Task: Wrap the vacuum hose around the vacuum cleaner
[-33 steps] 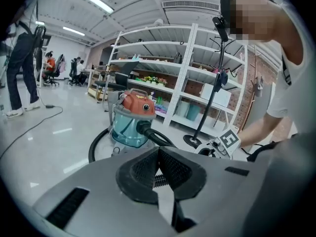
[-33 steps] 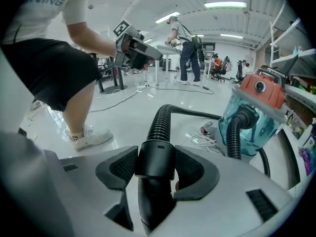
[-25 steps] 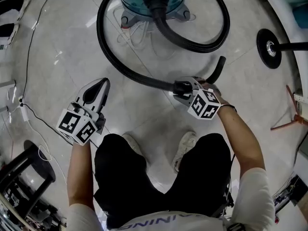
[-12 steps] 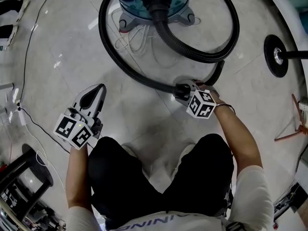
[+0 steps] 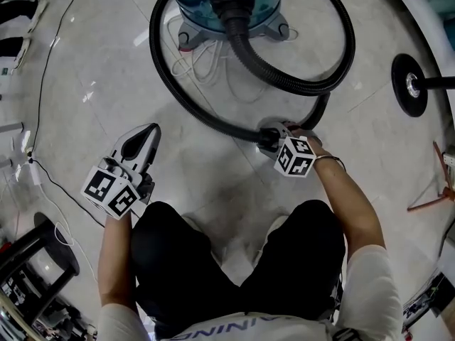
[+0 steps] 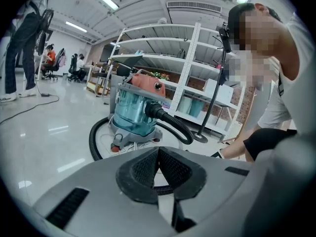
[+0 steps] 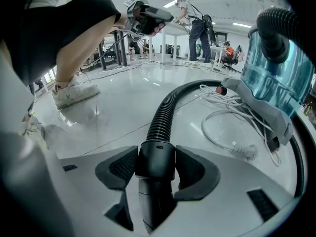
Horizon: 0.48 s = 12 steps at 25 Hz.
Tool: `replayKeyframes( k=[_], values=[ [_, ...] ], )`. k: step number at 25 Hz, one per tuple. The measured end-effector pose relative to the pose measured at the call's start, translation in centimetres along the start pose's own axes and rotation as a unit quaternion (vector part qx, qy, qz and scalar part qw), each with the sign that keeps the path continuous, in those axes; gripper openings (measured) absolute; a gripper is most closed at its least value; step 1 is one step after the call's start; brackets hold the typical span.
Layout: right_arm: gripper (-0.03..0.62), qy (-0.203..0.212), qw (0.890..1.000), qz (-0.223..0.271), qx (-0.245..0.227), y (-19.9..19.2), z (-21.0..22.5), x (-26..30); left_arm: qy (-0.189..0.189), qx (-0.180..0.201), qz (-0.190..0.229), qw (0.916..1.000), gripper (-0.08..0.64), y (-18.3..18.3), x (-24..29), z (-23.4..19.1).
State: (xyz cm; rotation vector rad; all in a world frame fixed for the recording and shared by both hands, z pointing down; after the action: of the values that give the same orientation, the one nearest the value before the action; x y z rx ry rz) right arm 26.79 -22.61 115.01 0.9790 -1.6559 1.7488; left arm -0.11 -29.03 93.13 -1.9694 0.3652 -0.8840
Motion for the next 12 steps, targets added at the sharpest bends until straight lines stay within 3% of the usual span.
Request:
replayKeyframes(
  k=[12],
  values=[
    [0.242, -0.014, 1.0, 0.021, 0.016, 1.8, 0.4, -1.2, 0.002, 0.02, 0.021, 0.9996, 0.017, 0.7, -1.0, 0.8]
  ],
)
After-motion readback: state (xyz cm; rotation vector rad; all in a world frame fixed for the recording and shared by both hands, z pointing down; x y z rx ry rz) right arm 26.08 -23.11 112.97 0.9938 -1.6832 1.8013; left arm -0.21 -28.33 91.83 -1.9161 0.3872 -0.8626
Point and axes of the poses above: the fingertips, and each gripper's own axes: x forward along the fingers, z to its right, y out of its top, the point moved 5 cm from there along -x, backward along the fingers, and after that the axes turned 1 degree about -y, right-handed, at the moved point
